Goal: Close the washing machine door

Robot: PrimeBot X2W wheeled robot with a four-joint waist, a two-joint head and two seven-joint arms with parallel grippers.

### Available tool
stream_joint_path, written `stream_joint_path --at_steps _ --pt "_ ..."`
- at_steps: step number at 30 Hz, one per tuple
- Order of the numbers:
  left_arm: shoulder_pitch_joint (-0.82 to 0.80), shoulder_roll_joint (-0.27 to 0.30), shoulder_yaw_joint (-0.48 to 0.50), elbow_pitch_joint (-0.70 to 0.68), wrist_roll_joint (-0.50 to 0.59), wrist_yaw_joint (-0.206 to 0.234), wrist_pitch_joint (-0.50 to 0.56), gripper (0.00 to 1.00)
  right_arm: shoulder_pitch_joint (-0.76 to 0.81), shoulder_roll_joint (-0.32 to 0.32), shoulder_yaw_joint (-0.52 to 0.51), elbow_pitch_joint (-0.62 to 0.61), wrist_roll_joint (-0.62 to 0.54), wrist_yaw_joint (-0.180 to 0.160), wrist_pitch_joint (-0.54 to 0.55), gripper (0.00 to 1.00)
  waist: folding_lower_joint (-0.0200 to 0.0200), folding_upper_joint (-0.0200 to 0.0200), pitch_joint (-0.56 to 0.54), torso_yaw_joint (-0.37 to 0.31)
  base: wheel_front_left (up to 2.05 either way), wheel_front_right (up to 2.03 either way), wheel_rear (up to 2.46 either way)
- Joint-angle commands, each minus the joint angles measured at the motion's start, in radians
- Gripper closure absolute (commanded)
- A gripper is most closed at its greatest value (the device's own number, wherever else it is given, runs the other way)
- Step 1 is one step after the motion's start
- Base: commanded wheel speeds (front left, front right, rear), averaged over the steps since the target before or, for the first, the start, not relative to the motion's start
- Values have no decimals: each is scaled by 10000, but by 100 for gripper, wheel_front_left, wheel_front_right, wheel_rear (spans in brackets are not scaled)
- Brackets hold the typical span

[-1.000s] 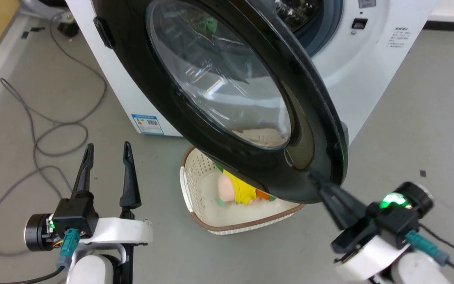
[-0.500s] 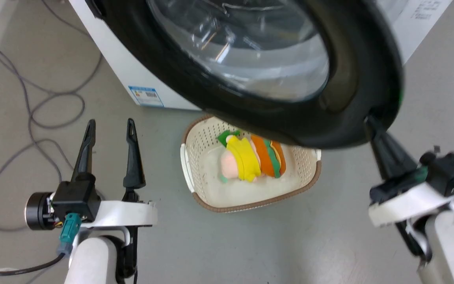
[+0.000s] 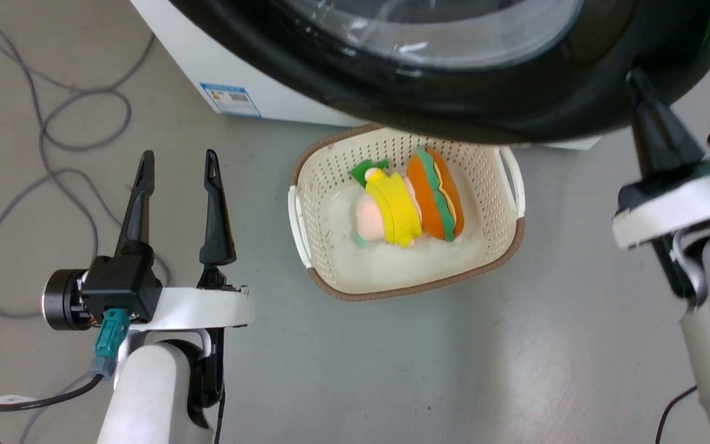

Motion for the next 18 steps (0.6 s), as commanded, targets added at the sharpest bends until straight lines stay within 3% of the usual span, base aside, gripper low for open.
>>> stream_joint_path --at_steps 1,18 --pt "-190 -11 -6 -25 -45 48 -53 0 -467 -61 -101 297 -80 -15 -34 100 -1 0 200 49 0 0 0" --pt "-653 -12 -324 -25 -198 214 -53 0 -2906 -29 -1267 2284 -717 -15 -34 100 -1 0 847 208 0 0 0"
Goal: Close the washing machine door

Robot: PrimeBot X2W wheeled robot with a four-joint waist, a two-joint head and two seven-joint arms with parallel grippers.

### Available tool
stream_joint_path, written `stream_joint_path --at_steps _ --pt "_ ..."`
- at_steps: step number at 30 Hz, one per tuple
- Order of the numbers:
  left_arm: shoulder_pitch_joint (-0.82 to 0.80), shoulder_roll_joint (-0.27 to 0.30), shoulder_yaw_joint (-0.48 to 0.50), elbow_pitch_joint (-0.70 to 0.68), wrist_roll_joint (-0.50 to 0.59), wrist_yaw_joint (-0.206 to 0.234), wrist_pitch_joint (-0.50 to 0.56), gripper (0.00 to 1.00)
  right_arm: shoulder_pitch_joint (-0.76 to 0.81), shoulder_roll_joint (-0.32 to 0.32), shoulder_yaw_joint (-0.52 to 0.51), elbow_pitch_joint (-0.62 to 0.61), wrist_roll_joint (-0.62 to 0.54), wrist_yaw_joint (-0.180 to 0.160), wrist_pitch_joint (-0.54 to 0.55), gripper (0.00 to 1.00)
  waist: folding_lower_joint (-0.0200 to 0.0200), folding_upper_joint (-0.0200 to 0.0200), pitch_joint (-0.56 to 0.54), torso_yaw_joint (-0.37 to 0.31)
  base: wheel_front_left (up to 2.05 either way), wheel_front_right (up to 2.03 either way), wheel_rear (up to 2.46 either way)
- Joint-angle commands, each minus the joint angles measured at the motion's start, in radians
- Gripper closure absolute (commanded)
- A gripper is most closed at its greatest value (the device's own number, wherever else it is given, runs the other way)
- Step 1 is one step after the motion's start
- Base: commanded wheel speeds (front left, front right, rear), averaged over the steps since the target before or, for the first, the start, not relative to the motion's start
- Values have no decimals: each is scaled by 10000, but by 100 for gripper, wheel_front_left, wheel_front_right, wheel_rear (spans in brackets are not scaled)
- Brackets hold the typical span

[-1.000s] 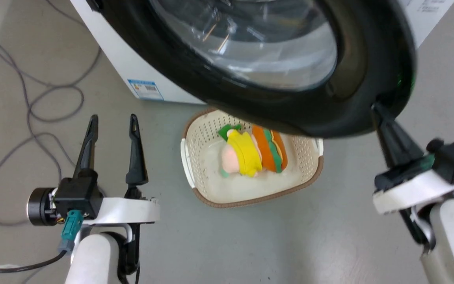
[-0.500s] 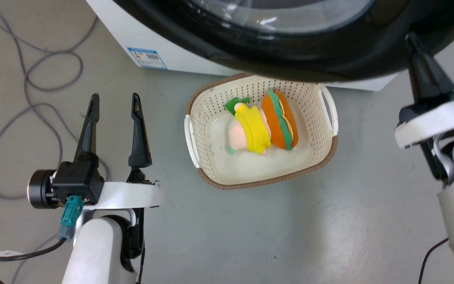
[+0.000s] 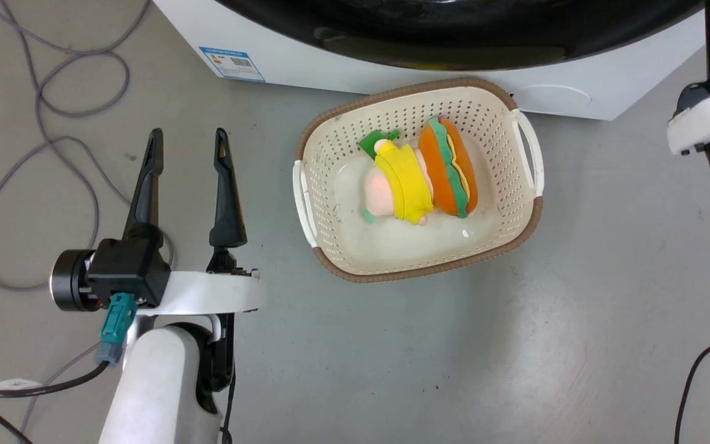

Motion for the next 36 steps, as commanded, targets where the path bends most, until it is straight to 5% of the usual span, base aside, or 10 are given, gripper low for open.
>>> stream_joint_path --at_steps 1,10,31,32,33,34,36 --pt "-186 -6 -6 -14 -34 31 -53 0 -226 -1 -42 65 -87 -17 -34 100 -1 0 2 19 0 0 0" --pt "157 -6 133 214 -2 65 -53 0 452 229 -371 -385 -129 -17 -34 100 -1 0 -667 -129 0 0 0" --pt "1534 -7 642 825 417 -244 -53 0 4674 1722 -1759 -4790 -72 -17 -34 100 -1 0 -3152 -1381 0 0 0" --pt "1601 -7 643 847 440 -260 -53 0 4920 1785 -1764 -4805 -33 -17 -34 90 -1 0 -3242 -1398 0 0 0" --pt "1665 -7 653 871 455 -275 -53 0 5155 1831 -1711 -4792 -14 -17 -34 58 -1 0 -3331 -1418 0 0 0" --pt "1730 -7 661 893 477 -294 -53 0 5367 1865 -1655 -4821 -28 -17 -34 6 -1 0 -3407 -1435 0 0 0" --pt "1870 -7 668 911 520 -300 -53 0 5756 1926 -1563 -4885 -35 -17 -34 0 -1 0 -3575 -1476 0 0 0"
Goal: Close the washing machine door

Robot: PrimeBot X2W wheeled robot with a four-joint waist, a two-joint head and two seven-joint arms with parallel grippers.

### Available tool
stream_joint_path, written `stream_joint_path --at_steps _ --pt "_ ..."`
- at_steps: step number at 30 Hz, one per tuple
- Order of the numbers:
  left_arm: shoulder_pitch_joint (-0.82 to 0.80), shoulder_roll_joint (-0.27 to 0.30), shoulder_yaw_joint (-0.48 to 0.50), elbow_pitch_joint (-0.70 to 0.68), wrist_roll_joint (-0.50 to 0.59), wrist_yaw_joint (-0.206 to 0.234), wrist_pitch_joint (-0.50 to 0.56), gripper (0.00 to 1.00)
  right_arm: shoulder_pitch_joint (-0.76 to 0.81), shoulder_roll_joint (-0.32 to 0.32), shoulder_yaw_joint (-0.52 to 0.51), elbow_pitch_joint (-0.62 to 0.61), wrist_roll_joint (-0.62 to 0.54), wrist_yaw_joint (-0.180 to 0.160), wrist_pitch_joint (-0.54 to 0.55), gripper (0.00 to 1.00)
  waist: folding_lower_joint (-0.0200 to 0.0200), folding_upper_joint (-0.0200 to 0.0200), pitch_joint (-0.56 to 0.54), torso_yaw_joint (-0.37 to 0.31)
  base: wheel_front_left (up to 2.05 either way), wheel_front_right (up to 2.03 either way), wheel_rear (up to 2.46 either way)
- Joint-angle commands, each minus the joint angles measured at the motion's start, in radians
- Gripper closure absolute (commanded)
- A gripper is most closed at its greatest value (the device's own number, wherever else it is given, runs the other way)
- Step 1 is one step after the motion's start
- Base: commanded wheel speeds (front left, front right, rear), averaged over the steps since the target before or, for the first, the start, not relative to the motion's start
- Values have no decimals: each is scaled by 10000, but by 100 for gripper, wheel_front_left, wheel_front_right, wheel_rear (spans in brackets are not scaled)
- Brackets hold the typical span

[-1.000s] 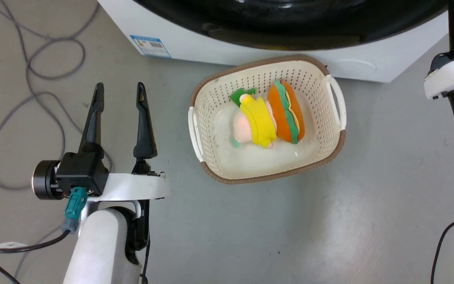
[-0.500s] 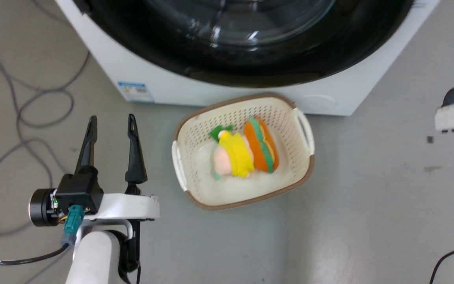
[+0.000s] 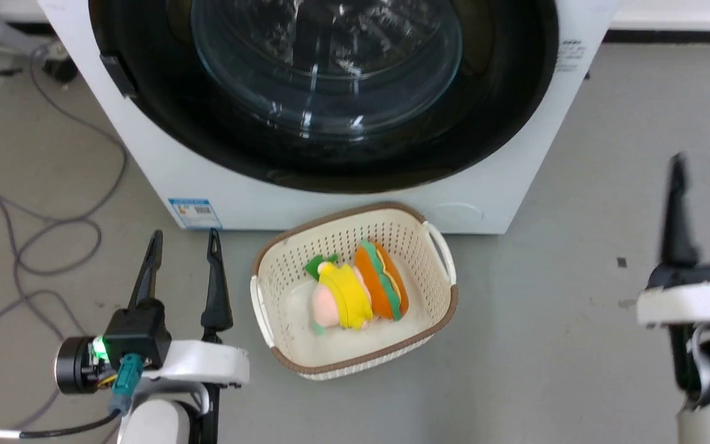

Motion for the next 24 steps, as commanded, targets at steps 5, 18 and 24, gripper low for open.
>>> stream_joint_path --at_steps 5,18,24 --pt "518 12 48 49 222 -56 -53 0 987 135 556 -127 -28 -9 -34 0 0 0 -567 -167 0 0 0" --pt "1521 9 23 217 90 -279 -53 0 2901 160 1038 21 854 -9 -34 0 0 0 -1740 -241 0 0 0" --pt "1607 7 26 265 131 -298 -53 0 3231 161 1017 -60 908 -9 -34 0 0 0 -1843 -207 0 0 0"
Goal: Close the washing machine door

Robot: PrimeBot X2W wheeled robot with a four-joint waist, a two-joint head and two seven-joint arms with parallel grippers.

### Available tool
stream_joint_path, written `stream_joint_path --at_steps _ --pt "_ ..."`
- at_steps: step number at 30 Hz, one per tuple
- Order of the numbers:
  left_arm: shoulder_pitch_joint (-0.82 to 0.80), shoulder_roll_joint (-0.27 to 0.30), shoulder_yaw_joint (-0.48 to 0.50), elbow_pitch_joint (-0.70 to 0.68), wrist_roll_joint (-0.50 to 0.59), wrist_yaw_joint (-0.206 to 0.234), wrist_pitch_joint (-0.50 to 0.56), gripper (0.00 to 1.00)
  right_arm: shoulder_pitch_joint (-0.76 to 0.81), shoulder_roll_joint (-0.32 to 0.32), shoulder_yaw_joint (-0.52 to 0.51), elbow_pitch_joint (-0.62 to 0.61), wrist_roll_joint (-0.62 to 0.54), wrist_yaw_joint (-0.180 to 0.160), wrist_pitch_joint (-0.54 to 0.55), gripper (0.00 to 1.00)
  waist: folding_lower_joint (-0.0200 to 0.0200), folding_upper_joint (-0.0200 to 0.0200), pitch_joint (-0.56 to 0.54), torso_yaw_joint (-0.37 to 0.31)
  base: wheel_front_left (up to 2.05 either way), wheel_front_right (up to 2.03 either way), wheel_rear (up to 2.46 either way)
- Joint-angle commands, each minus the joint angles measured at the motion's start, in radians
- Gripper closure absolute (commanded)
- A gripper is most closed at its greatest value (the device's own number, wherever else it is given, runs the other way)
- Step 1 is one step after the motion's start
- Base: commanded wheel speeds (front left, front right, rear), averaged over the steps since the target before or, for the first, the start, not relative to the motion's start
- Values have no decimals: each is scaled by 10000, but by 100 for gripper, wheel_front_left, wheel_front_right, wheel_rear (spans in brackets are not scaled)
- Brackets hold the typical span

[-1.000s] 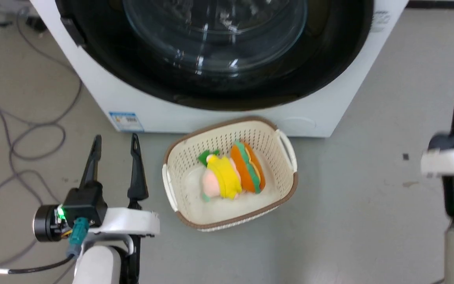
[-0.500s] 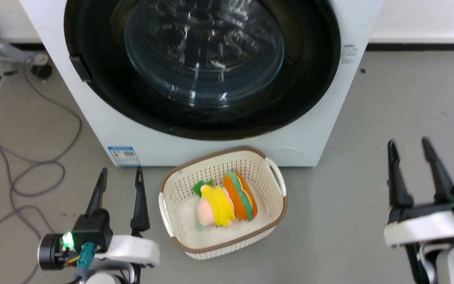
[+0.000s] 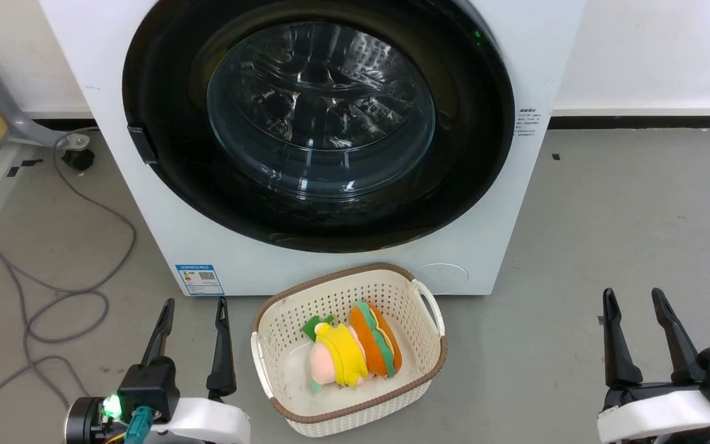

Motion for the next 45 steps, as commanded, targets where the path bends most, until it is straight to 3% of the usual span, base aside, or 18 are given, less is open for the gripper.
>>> stream_joint_path --at_steps 1,2,3,45 --pt "97 5 8 54 36 -48 -53 0 148 38 17 -55 49 -9 -34 0 2 0 -16 20 0 0 0" --pt "103 5 -1 66 52 -51 -53 0 166 38 26 -68 37 -9 -34 0 2 0 -22 28 0 0 0" --pt "0 -2 -9 51 16 0 1 100 17 0 27 -16 -3 0 1 100 2 0 -26 27 0 0 0" --pt "46 -1 100 -278 174 -199 774 100 62 10 322 -337 -522 -3 778 100 2 0 -18 103 0 0 0"
